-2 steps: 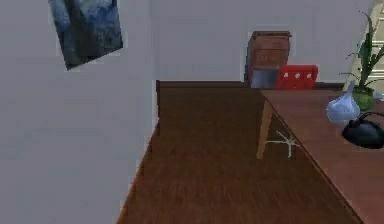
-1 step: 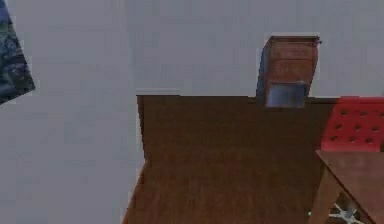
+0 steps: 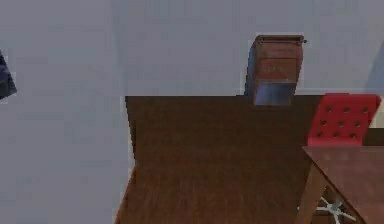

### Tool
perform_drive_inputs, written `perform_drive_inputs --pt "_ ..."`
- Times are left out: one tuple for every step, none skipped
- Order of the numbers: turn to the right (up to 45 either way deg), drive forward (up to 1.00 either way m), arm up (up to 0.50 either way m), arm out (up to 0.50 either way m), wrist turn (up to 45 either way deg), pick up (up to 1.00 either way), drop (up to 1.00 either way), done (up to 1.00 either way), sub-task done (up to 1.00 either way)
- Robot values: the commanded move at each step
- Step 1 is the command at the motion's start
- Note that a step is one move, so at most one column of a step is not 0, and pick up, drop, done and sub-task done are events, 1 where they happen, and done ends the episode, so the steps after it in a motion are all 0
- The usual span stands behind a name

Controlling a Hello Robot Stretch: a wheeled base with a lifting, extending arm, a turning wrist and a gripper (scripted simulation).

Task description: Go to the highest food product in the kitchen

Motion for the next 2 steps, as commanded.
perform_drive_inputs --pt "0.0 1.0 0.0 0.0 0.0 0.0 0.0 0.0 0.0" --pt "0.0 1.0 0.0 0.0 0.0 0.0 0.0 0.0 0.0"
